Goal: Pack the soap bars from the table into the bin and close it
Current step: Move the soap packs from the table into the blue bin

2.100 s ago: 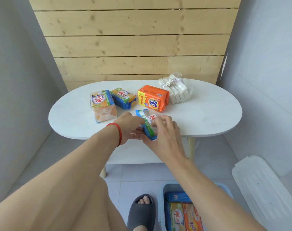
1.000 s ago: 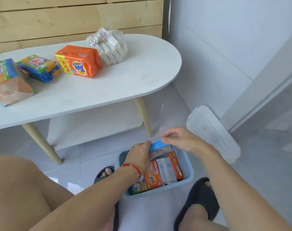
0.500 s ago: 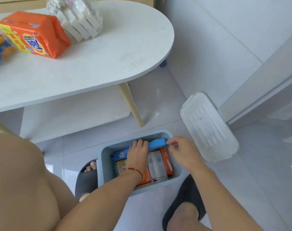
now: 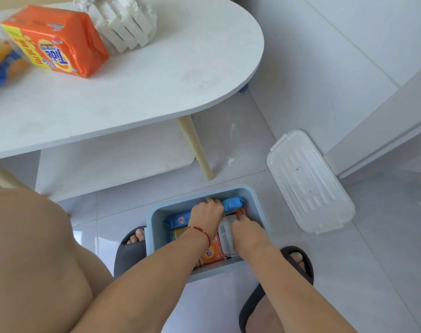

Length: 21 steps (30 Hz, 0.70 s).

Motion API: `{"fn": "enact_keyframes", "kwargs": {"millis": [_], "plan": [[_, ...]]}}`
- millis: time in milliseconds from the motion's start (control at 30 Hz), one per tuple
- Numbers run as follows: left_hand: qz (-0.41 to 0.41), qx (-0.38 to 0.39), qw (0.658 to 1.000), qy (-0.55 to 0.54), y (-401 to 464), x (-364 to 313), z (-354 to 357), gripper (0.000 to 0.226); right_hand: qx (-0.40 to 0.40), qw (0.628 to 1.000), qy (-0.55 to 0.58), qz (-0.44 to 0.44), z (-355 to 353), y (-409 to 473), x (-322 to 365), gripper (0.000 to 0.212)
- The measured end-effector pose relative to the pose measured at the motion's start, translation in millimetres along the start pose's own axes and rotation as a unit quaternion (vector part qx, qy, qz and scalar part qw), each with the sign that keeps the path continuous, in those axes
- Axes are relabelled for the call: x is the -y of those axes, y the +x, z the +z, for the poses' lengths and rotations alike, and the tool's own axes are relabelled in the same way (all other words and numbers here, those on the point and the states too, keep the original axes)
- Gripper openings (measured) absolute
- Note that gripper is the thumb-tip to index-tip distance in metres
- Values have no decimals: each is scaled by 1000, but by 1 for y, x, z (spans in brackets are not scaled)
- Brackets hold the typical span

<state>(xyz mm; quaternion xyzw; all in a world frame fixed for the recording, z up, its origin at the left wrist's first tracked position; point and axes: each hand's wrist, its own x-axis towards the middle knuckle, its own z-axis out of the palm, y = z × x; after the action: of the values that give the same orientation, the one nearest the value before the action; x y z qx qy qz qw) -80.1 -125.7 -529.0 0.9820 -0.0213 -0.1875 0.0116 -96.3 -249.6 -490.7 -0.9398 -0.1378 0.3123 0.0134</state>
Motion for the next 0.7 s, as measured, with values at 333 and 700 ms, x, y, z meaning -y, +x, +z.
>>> {"fn": "enact_keyframes", "kwargs": {"millis": [333, 700], "plan": [[25, 23, 999, 12, 11, -11, -6, 34, 49, 998, 28, 39, 22, 1, -4, 42], [66, -24, 996, -47, -48, 17, 33, 75, -106, 994, 17, -16, 32, 16, 5, 84]]}}
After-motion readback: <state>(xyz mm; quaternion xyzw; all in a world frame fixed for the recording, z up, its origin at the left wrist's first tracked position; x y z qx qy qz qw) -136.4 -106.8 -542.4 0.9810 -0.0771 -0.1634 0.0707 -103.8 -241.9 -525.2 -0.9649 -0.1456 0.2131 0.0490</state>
